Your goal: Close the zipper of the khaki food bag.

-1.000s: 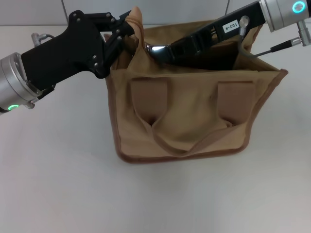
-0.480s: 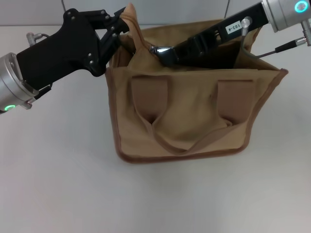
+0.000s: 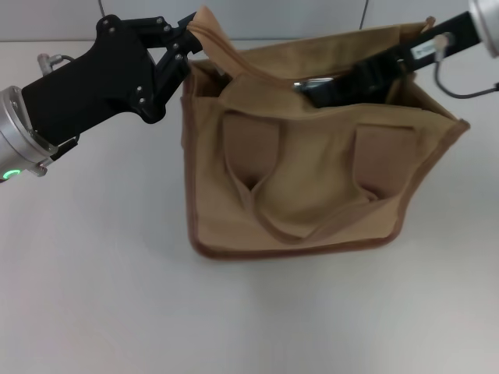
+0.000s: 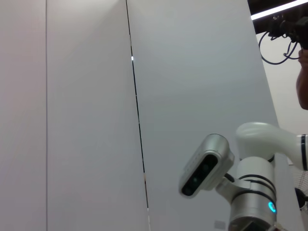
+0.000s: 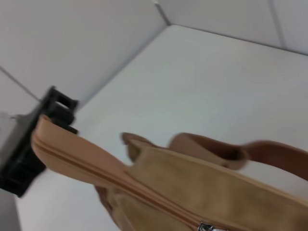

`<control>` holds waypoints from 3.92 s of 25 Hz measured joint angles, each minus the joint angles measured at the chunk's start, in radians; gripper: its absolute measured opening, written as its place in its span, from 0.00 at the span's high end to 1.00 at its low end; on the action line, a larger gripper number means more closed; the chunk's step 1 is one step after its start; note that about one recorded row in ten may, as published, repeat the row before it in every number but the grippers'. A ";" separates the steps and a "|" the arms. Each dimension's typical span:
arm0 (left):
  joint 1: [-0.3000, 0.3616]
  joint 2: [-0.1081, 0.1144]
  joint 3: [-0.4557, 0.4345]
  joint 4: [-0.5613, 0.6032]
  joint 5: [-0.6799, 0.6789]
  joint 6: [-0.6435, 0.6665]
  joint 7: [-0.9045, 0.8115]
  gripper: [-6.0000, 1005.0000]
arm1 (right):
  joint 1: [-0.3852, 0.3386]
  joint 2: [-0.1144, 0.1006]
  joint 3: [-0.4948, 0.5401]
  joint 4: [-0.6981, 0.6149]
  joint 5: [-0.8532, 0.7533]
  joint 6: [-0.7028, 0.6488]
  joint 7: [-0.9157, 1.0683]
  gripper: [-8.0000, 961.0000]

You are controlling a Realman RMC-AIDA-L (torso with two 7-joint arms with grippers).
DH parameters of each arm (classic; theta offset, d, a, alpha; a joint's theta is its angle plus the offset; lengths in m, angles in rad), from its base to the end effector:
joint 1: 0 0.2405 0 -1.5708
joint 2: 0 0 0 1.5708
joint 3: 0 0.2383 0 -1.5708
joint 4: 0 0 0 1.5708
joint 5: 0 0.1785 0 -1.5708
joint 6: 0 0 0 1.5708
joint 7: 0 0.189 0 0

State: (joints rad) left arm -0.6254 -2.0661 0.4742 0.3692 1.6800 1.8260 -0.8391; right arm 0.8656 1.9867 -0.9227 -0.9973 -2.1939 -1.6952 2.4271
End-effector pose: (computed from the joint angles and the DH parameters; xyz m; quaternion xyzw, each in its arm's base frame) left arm -0.1376 0.3150 0.0152 -0.8488 0.0038 -0.4852 0.2100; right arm 0.1121 0.3606 0.0012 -0.9219 0.3796 0.0695 0.0341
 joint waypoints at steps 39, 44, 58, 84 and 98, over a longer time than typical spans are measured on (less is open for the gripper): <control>0.007 0.000 -0.039 0.027 -0.069 -0.091 -0.152 0.94 | -0.425 0.037 0.329 0.271 0.248 -0.441 -1.150 0.37; 0.041 -0.001 -0.032 0.020 -0.070 -0.093 -0.166 0.94 | -0.440 0.076 0.326 0.300 0.168 -0.377 -1.286 0.21; 0.212 0.138 -0.022 0.118 0.029 0.004 -0.468 0.51 | -0.428 0.080 0.297 0.364 0.155 -0.258 -1.327 0.15; 0.294 0.034 0.424 0.123 0.082 0.068 -0.109 0.18 | -0.427 0.092 0.245 0.541 0.160 -0.181 -1.499 0.15; 0.291 0.034 0.426 0.123 0.101 0.072 -0.110 0.18 | -0.427 0.092 0.250 0.546 0.163 -0.186 -1.499 0.15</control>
State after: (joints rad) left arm -0.3344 -2.0326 0.9000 0.4923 1.7810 1.8983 -0.9492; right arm 0.4387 2.0786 -0.6725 -0.4509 -2.0313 -1.8813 0.9280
